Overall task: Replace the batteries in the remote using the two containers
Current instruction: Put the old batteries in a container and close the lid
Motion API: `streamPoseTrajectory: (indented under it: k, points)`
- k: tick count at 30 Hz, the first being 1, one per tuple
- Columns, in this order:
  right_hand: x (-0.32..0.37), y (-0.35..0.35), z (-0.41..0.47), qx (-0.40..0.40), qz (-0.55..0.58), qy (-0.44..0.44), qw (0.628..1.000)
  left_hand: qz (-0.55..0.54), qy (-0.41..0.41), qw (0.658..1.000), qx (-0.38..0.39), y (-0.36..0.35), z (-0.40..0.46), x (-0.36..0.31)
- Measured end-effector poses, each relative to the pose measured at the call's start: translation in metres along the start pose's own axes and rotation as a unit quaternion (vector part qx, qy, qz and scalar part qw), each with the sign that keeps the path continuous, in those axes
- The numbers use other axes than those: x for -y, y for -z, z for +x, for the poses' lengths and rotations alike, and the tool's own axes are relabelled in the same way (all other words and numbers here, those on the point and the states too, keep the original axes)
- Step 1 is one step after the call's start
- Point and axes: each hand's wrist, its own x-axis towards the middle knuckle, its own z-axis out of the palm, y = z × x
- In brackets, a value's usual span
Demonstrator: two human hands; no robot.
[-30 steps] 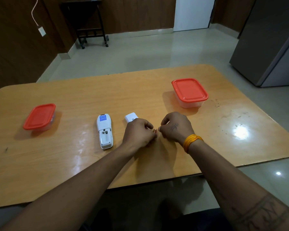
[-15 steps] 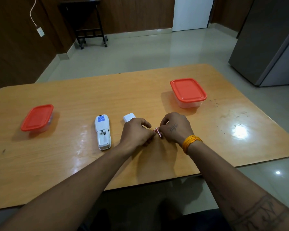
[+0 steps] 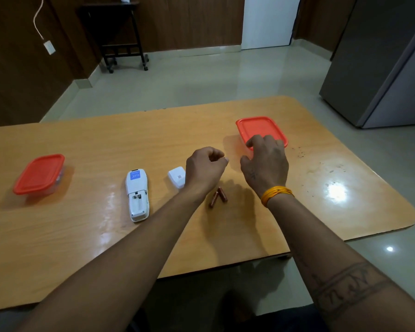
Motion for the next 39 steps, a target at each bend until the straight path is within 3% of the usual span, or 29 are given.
streamPoseTrajectory:
  k: [4, 11, 19, 25, 31, 36, 39]
  points:
    - [-0.020, -0.008, 0.013, -0.014, -0.103, 0.003, 0.995, -0.036, 0.029, 0.999, 0.010, -0.007, 0.011, 0.002]
    - [-0.037, -0.017, 0.018, -0.017, -0.098, 0.028, 0.995, -0.053, 0.050, 0.997, 0.027, -0.017, 0.020, 0.009]
    - [-0.038, 0.005, 0.021, -0.019, 0.042, 0.085, 0.995, -0.147, 0.068, 0.986, 0.044, -0.002, 0.022, 0.007]
    - [-0.023, 0.030, 0.013, 0.063, 0.188, 0.146, 0.969, -0.271, 0.057, 0.958, 0.070, 0.047, 0.034, 0.009]
    - [0.001, 0.035, 0.002, 0.106, 0.221, 0.163, 0.956, -0.311, 0.123, 0.932, 0.138, 0.098, 0.033, 0.029]
    - [0.009, 0.036, 0.000, 0.106, 0.221, 0.178, 0.953, -0.297, 0.114, 0.935, 0.156, 0.115, 0.027, 0.037]
    - [0.010, 0.035, 0.000, 0.069, 0.181, 0.173, 0.966, -0.249, 0.082, 0.956, 0.132, 0.113, 0.022, 0.033]
